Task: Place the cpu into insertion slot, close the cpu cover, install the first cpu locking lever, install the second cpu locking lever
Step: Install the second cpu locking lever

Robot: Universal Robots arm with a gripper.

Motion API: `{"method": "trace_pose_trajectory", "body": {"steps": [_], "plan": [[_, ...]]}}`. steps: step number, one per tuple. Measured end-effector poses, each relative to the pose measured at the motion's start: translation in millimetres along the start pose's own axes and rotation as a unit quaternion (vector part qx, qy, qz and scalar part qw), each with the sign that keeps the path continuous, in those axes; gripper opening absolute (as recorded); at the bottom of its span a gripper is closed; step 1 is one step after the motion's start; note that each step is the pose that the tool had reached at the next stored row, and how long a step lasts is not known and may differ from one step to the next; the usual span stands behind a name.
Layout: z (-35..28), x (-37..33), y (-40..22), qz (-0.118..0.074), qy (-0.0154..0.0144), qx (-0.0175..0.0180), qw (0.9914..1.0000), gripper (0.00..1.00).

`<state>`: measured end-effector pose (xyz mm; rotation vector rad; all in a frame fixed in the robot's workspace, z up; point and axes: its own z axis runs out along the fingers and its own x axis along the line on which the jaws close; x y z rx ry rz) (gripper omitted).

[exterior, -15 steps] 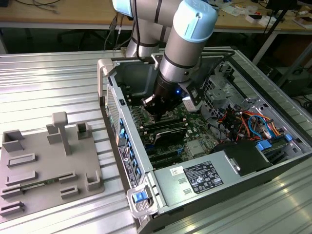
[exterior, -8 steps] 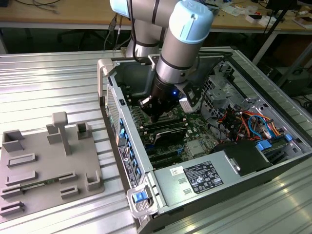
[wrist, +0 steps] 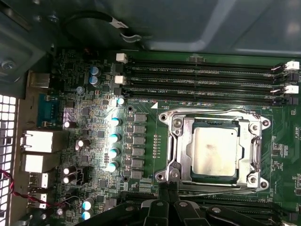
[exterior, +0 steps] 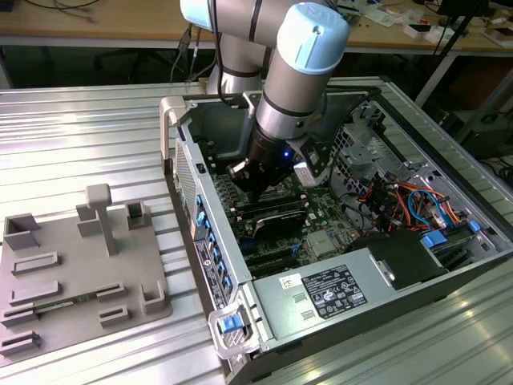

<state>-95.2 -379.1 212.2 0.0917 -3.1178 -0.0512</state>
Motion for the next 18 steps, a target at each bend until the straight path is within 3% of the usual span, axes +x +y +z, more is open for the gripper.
{"method": "trace_pose_trajectory", "body": {"steps": [18], "plan": [[1.5,4.2,0.2,0.000,0.0000,-0.0001,1.00000,0.11]]}}
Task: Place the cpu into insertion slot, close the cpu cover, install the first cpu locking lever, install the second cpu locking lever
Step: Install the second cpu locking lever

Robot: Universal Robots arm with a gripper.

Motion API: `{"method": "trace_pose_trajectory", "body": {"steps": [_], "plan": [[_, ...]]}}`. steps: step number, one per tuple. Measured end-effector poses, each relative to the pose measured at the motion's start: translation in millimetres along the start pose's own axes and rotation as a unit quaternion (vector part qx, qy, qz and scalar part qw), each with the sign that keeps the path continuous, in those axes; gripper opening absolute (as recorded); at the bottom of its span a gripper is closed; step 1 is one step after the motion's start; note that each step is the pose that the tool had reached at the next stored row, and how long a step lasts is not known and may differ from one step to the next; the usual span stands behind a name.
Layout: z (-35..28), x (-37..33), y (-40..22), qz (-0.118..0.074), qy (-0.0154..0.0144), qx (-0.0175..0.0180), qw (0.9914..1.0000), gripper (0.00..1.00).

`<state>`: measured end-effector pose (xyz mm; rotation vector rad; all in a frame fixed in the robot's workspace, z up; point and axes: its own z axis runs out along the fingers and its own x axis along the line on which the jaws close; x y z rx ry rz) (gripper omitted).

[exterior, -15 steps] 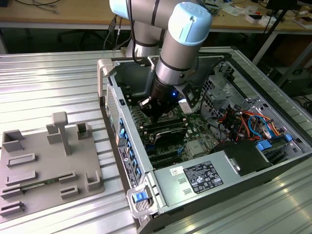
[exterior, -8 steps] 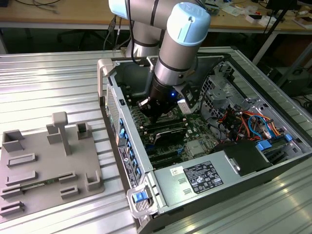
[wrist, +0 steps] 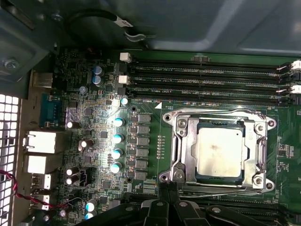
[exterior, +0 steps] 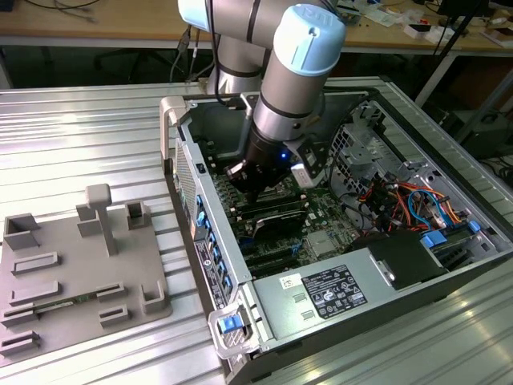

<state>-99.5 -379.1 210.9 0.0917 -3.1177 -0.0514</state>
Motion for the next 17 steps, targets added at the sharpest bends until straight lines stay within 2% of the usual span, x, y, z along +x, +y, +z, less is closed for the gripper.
{"method": "trace_pose_trajectory", "body": {"steps": [7,17], "plan": [[2.7,0.1,2.6,0.000,-0.0002,-0.0026,1.00000,0.11],[4.0,0.0,4.2,0.000,-0.0002,-0.0037,0.99999,0.11]]}}
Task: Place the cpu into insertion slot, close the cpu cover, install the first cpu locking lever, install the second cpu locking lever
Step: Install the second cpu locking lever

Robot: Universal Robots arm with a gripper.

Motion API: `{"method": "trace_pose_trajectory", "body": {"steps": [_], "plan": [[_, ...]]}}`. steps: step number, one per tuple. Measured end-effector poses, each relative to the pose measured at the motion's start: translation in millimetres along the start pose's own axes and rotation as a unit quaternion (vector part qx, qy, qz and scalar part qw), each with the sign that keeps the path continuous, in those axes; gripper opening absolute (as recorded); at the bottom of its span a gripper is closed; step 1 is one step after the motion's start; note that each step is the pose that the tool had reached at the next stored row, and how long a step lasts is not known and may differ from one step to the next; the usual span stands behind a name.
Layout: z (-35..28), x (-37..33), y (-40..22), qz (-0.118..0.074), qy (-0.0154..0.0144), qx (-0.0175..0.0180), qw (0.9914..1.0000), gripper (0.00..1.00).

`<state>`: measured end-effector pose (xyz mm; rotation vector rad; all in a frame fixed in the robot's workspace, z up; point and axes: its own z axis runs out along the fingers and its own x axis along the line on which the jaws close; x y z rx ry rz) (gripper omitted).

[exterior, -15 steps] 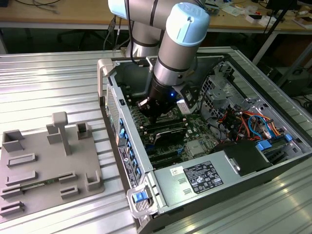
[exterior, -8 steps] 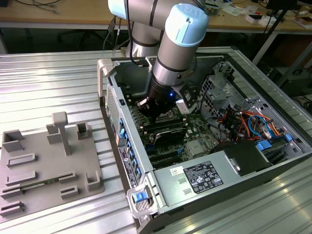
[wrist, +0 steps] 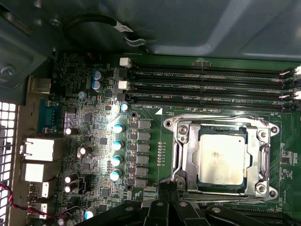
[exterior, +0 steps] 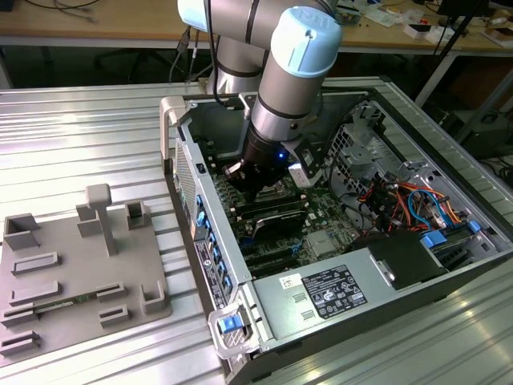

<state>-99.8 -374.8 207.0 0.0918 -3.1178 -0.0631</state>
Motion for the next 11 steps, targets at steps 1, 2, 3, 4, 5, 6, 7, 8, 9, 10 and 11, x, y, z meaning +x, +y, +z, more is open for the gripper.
{"method": "trace_pose_trajectory", "body": {"steps": [1,2,3,4,5,6,7,8,9,10,11], "plan": [[0.0,0.0,0.0,0.000,0.0000,-0.0013,1.00000,0.11],[0.0,0.0,0.0,0.000,-0.0002,-0.0028,1.00000,0.11],[0.0,0.0,0.0,0.000,-0.0002,-0.0028,1.00000,0.11],[0.0,0.0,0.0,0.000,-0.0001,-0.0028,1.00000,0.11],[0.0,-0.1,0.0,0.000,-0.0002,-0.0028,1.00000,0.11],[0.1,-0.1,0.2,0.000,-0.0002,-0.0028,1.00000,0.11],[0.1,-0.1,0.6,0.000,-0.0001,-0.0028,1.00000,0.11],[0.1,-0.1,0.8,0.000,-0.0001,-0.0028,1.00000,0.11],[0.2,-0.1,1.1,0.000,-0.0002,-0.0029,1.00000,0.11],[0.3,-0.1,1.4,0.000,-0.0002,-0.0031,1.00000,0.11],[0.5,-0.2,1.5,0.000,-0.0002,-0.0031,1.00000,0.11]]}}
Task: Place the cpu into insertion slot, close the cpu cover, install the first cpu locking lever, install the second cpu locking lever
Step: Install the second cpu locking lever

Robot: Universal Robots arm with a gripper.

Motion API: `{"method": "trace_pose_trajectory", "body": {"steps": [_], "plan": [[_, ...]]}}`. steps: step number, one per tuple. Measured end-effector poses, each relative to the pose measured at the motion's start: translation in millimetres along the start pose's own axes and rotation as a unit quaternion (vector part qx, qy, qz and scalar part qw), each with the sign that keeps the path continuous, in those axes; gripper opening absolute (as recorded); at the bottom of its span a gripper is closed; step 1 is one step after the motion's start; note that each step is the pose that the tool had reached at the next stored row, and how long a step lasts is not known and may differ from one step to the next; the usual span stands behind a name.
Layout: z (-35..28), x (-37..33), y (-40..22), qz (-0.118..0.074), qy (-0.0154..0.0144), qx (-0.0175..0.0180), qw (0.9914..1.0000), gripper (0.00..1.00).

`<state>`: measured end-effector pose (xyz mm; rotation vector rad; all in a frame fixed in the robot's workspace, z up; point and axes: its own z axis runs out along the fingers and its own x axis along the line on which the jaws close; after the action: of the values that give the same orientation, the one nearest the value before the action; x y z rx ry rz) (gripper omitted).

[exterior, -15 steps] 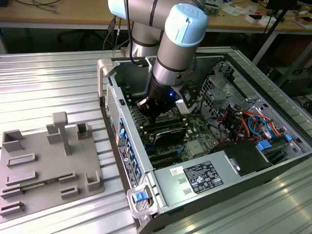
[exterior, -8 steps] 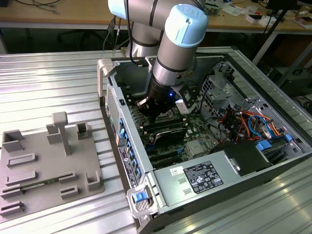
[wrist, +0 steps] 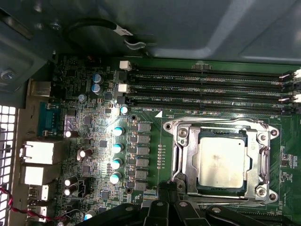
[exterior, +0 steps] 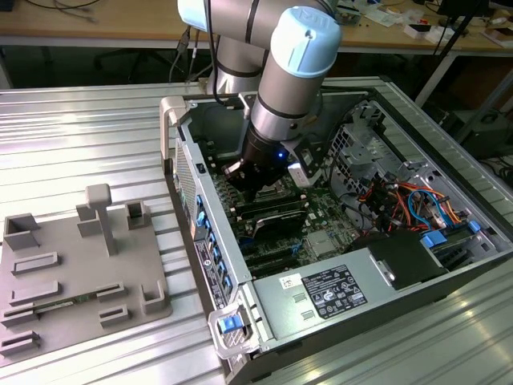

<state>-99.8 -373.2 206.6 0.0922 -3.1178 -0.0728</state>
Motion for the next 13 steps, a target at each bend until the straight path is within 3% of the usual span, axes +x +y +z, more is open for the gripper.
{"method": "trace_pose_trajectory", "body": {"steps": [13], "plan": [[5.0,-0.1,1.5,0.000,0.0001,-0.0001,1.00000,0.11]]}}
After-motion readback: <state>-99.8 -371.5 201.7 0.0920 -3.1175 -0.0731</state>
